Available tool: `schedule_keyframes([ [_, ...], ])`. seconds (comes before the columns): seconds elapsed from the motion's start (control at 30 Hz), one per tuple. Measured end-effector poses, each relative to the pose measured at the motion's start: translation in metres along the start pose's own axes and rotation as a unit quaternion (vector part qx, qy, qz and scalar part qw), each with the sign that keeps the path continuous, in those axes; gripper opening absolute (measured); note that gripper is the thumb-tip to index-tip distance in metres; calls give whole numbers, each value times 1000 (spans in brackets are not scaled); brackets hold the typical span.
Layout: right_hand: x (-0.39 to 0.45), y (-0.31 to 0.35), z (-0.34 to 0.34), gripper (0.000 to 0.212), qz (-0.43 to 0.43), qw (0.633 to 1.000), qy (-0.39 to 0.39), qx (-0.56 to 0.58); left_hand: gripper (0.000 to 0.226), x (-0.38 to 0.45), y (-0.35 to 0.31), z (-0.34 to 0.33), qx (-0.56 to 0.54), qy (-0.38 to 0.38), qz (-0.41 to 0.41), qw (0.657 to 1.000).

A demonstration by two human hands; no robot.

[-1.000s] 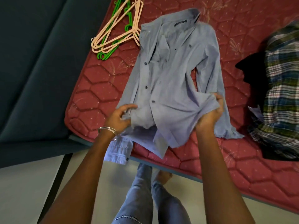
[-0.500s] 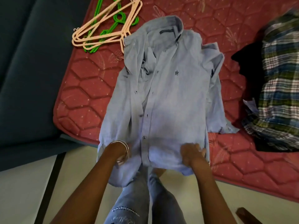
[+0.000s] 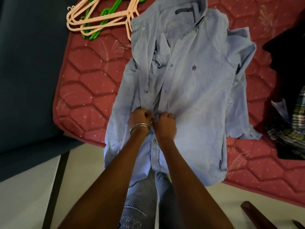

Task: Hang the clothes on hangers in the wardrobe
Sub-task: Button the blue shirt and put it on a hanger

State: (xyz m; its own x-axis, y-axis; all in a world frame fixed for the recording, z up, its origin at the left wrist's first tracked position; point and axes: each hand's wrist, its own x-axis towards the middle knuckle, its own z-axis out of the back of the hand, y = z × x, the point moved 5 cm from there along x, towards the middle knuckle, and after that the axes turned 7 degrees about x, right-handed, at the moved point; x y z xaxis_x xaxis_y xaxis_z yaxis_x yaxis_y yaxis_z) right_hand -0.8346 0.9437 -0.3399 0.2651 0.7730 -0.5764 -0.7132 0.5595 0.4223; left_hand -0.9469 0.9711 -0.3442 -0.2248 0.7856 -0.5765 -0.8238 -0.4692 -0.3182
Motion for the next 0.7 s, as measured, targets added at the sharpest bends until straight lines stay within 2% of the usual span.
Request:
schedule_keyframes([
  [0.1, 4, -5, -1, 35, -19, 999, -10, 37, 13, 4, -6, 2, 57, 2, 7, 998],
  [0.2, 3, -16, 7, 12, -32, 983, -66, 170, 15, 5, -7, -1, 77, 20, 3, 997],
  [0.27, -3, -20, 12, 22, 3, 966, -105, 236, 13, 5, -6, -5, 42, 49, -7, 998],
  [0.33, -10, -20, 14, 21, 37, 954, -129, 269, 11, 2, -10, -7, -19, 75, -43, 996],
  [0.4, -11, -20, 13, 26, 58, 953, -144, 260, 10, -1, -12, -8, -53, 70, -71, 994],
  [0.47, -10, -21, 14, 22, 93, 956, -149, 235, 9, -3, -11, -10, -77, 70, -71, 992],
  [0.53, -9, -19, 15, 13, 135, 958, -146, 207, 9, -4, -10, -11, -99, 74, -62, 990],
  [0.7, -9, -22, 19, 13, 178, 955, -127, 199, 8, -6, -10, -15, -155, 89, -23, 984],
])
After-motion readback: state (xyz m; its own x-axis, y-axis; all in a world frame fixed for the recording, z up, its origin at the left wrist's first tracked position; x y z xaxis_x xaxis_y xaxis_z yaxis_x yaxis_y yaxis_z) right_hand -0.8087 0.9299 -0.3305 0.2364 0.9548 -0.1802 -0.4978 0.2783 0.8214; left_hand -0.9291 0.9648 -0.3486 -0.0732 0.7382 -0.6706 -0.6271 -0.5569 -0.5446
